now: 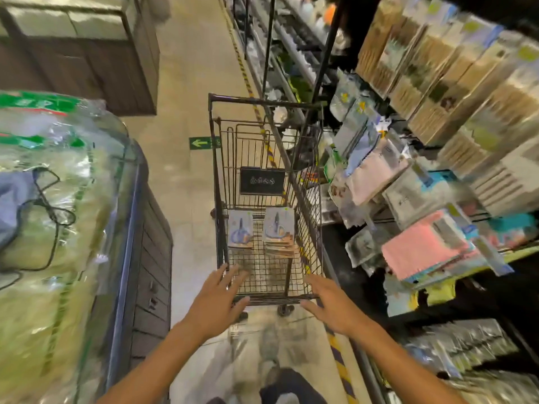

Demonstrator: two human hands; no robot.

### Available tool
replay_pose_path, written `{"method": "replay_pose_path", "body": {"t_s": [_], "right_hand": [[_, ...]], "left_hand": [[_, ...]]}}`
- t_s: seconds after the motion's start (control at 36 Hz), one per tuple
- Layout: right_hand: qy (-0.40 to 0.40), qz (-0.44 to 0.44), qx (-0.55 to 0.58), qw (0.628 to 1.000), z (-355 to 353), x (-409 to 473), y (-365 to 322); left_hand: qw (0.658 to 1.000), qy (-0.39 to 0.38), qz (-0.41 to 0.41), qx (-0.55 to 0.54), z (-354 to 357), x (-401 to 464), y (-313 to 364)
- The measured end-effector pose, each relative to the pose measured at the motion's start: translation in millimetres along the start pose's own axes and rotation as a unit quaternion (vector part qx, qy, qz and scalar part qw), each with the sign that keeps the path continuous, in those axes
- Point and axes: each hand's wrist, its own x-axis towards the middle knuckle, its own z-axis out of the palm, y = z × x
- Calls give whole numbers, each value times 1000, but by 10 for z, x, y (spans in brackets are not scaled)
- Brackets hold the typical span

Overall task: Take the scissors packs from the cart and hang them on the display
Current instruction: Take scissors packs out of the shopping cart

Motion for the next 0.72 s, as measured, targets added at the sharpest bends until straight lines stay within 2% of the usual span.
{"method": "replay_pose_path", "body": {"t_s": [0.14,0.22,0.31,0.44,0.5,0.58,0.72], "right_hand": [[-5,-1,-3,1000,-49,451,128],[-15,-1,9,1000,-85,812,233],[-12,-1,32,999,-140,1245,354],[-34,7,39,999,-212,1870,522],[-12,20,42,999,-197,2124,610],[-36,-16,22,999,-97,2500,756],[-44,24,74,996,195,2962,987]], "left_hand": [[1000,-18,10,2,-54,446,-14],[998,-56,5,23,-73,764,-46],[997,-50,-6,57,-122,1154,-107],[997,-46,-39,41,-181,1691,-200],[997,-48,-49,45,-199,1934,-240],[996,-49,-56,51,-83,2298,-346],[994,-77,-75,29,281,2752,-560]]}}
